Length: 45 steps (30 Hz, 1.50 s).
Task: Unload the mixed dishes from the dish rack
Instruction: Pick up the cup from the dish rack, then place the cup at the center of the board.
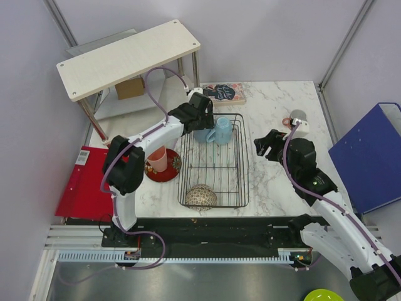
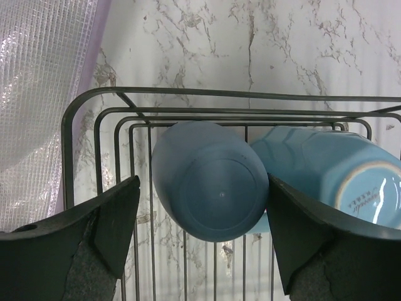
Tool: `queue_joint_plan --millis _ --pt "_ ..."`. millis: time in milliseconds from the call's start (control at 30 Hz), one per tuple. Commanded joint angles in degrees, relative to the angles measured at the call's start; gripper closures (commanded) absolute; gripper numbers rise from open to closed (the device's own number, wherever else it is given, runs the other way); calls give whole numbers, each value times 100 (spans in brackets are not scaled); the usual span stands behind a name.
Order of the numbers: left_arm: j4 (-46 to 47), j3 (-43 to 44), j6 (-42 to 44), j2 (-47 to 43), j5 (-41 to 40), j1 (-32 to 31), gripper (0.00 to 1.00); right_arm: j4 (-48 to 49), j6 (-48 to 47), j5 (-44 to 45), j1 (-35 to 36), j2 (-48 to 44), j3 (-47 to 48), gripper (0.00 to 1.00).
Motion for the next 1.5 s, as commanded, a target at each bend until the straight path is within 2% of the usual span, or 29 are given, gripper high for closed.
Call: queue_joint_plan --millis 0,100,200,367,500,567,900,1000,1033,1067,1100,1133,1167,1200,1233,1267,1300,1467 --pt "61 406 62 167 -353 -11 15 98 23 -76 3 -55 -66 29" --pt "70 450 106 281 -424 -11 16 98 58 -93 3 -46 -119 29" --pt "87 451 150 326 -441 -11 26 133 94 -119 3 -46 -180 29" --pt "122 197 132 98 -406 -11 57 142 103 -67 -6 -55 -233 29" --pt "149 -76 115 -472 -459 -11 90 125 103 -67 3 -98 -216 29" --pt "149 -217 71 -763 -433 -11 98 133 103 -67 3 -125 -181 29" --pt "306 -648 185 -2864 67 -11 98 230 392 -225 3 -178 -84 28" --pt "903 -937 282 -3365 1216 41 98 738 725 -488 3 -335 -338 29" --pt "1035 -1051 256 -3462 2090 94 98 1114 840 -602 3 -510 -547 30" --pt "1210 -1105 90 -3567 2525 120 98 1344 928 -725 3 -573 -593 31" --pt "1517 -1166 -77 -3594 2990 173 98 1477 972 -1161 3 -608 -602 31" --pt "1763 -1332 -314 -3620 3909 339 98 1713 1016 -1392 3 -626 -576 30" --pt "2079 -1473 -899 -3638 4388 427 98 1820 1043 -1577 3 -635 -559 29" --pt "3005 -1631 -1218 -3656 5245 524 98 2038 1087 -1831 3 -652 -567 28" --pt "3458 -1946 -1543 -3656 5602 656 98 2154 1209 -1886 3 -757 -585 28" --pt "3871 -2097 -2147 -3647 5849 709 98 2259 1245 -1947 -6 -827 -611 28" --pt "4789 -2237 -2423 -3638 6226 744 98 2452 1263 -2017 3 -915 -663 28" --pt "6922 -2976 -3819 -3472 6783 841 98 2787 1491 -2281 3 -1276 -743 30"
